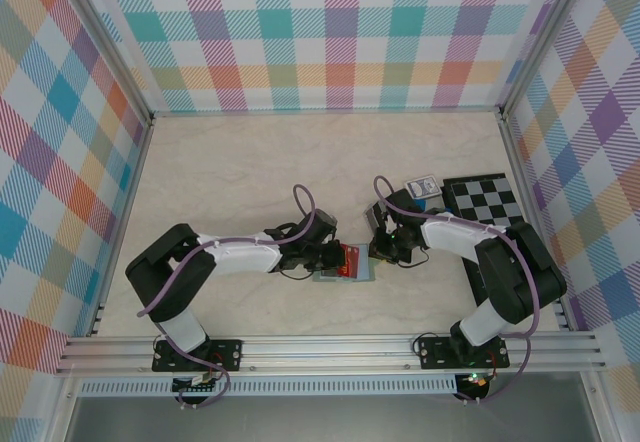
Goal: Put the credit cards into the card holder
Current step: Insert the credit card into the card slot.
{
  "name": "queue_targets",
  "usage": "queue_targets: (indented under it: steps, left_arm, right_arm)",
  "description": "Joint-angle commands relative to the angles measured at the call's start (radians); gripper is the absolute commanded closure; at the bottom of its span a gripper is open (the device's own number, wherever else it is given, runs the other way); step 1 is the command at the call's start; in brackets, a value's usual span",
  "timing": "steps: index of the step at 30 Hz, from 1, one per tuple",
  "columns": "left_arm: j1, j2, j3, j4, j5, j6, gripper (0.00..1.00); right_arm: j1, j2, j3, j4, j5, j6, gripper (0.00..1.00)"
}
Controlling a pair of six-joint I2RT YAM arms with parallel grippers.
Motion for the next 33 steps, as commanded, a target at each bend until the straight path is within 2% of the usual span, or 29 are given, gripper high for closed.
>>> queue_targets:
  steps: [1, 7, 15, 18, 25, 28, 31, 33]
  left_arm:
    - [-0.017, 0.022, 0.012, -0.012, 0.029, -0.020, 0.85]
    - [-0.017, -0.033, 0.001, -0.113, -0.056, -0.015, 0.82]
    - [-0.017, 0.026, 0.031, -0.051, 0.023, -0.081, 0.94]
    - [-0.017, 0.040, 0.021, 0.014, 0.055, -0.130, 0.94]
    - [-0.017, 0.081, 0.025, 0.055, 0.102, -0.182, 0.94]
    - [-0.017, 0.051, 0.022, 0.003, 0.058, -0.171, 0.89]
    - [-0.017, -0.014, 0.025, -0.084, -0.013, -0.142, 0.83]
    - [-0.015, -0.063, 0.025, -0.138, -0.063, -0.124, 0.73]
  right_arm:
    - [0.009, -0.011, -0.034, -0.018, -0.058, 0.040, 0.87]
    - [0.009, -0.048, -0.056, -0.039, -0.025, 0.078, 0.90]
    - [0.034, -0.044, -0.082, -0.005, -0.064, 0.126, 0.93]
    - [0.050, -0.046, -0.082, 0.002, -0.061, 0.147, 0.93]
    - [0.061, -0.057, -0.072, -0.004, -0.045, 0.158, 0.91]
    - [0.062, -0.077, -0.055, -0.043, -0.014, 0.139, 0.87]
    - [0.062, -0.122, -0.010, -0.129, 0.035, 0.100, 0.79]
    - [0.060, -0.162, 0.033, -0.209, 0.094, 0.071, 0.69]
